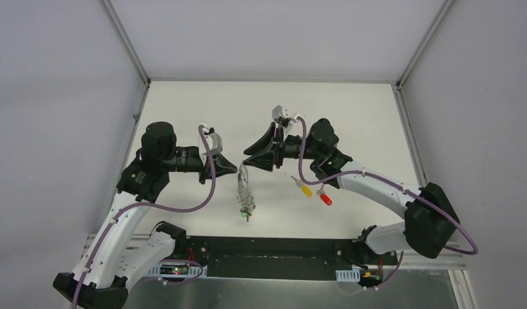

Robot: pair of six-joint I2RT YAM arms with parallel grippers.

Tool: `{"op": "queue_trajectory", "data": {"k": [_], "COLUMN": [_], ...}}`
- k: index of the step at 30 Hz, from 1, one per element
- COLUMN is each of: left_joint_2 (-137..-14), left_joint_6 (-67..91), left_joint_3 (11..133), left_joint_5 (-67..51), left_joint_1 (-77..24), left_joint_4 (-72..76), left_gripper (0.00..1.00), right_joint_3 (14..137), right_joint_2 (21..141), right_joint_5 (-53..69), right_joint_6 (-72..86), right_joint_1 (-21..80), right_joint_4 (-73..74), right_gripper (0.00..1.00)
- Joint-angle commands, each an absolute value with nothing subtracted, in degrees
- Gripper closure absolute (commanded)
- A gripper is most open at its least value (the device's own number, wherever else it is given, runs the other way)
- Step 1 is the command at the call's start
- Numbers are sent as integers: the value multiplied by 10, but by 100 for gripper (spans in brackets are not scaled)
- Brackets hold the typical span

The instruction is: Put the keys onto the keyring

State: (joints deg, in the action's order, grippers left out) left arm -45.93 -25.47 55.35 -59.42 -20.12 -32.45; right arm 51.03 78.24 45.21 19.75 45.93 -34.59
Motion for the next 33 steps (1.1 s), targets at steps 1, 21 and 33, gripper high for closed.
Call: {"op": "queue_trajectory", "data": {"k": [1,21,33], "left_joint_2": [-446,-432,-419], "left_joint_6": [-275,-195,-166], "left_joint_3": [559,564,570], "left_joint_5": [-615,-544,-514], "left_joint_1": [-208,-212,-212], "left_joint_4": [-284,-241,-228], "left_gripper": [100,100,100], "right_joint_3": [544,571,612], "right_joint_2": [790,821,886], "right_joint_5": [484,530,598], "right_joint_6": [181,242,385], "right_joint_1": [463,454,438], "right_joint_4": [-371,-354,-443], "right_gripper": [53,42,44]}}
